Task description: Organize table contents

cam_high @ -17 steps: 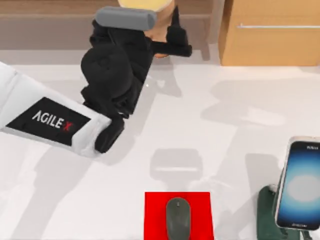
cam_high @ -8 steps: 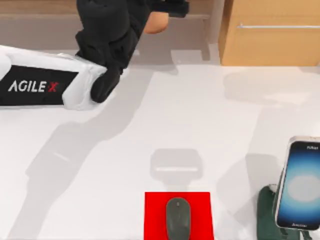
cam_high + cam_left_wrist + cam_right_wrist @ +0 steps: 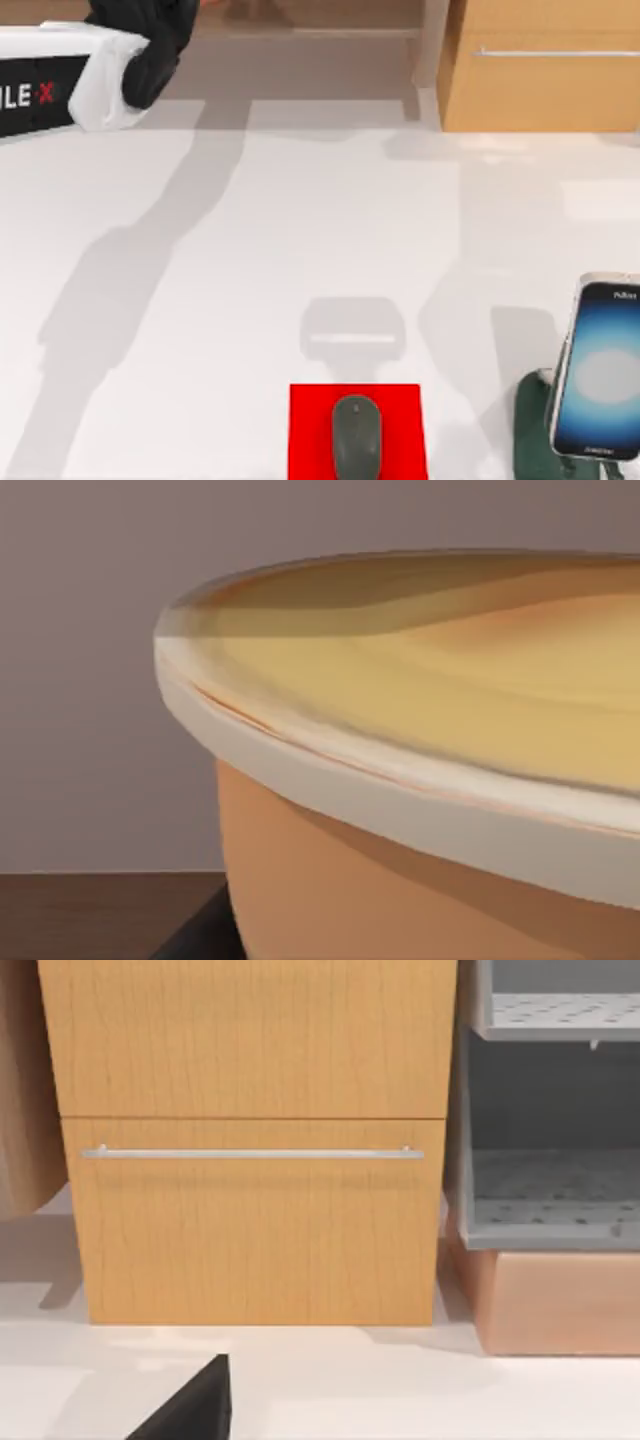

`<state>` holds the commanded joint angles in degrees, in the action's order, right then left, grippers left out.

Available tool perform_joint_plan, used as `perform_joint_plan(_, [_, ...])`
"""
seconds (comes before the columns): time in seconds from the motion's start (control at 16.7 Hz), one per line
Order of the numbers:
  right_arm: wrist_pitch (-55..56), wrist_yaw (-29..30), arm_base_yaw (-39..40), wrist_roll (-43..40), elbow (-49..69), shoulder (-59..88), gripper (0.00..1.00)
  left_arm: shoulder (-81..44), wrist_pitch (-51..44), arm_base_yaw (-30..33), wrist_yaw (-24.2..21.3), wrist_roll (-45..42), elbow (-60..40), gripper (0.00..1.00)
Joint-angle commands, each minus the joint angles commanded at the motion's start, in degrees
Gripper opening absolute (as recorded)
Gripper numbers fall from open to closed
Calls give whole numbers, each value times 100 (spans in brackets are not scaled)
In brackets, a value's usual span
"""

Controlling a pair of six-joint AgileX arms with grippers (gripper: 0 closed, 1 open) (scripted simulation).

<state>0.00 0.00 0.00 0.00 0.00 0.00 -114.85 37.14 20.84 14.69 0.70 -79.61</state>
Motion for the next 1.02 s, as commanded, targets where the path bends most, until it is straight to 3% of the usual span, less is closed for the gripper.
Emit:
perform_joint_plan(0.66, [0, 0, 0, 0, 0, 0, 100, -106, -291, -212, 94, -96, -195, 0])
perform_joint_plan(1.02, [0, 0, 0, 0, 0, 0, 100, -35, -308, -915, 10, -533, -147, 0])
